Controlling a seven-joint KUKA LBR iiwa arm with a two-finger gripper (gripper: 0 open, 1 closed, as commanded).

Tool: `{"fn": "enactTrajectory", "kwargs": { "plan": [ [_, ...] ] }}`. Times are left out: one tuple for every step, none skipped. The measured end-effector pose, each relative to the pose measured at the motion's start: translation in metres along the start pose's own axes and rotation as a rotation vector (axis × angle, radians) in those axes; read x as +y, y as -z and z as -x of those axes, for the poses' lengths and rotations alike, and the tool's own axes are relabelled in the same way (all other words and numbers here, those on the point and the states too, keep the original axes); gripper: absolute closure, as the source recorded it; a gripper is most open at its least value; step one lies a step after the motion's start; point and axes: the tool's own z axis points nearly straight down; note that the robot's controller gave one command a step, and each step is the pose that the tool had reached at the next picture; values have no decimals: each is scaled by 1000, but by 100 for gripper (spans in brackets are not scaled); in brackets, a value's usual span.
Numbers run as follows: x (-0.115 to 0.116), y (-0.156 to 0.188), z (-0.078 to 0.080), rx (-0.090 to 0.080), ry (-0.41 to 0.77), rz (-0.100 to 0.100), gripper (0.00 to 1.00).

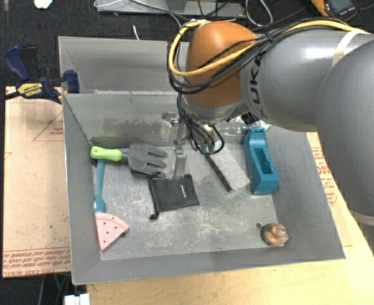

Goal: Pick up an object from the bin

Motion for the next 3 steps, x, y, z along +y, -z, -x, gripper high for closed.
{"fn": "enactTrajectory", "kwargs": {
  "plan": [
    [0,0,0,0,0,0,0],
    [2,-64,-13,-5,-48,3,0],
    [-7,-84,-19,-9,-56,4,100]
  ]
}}
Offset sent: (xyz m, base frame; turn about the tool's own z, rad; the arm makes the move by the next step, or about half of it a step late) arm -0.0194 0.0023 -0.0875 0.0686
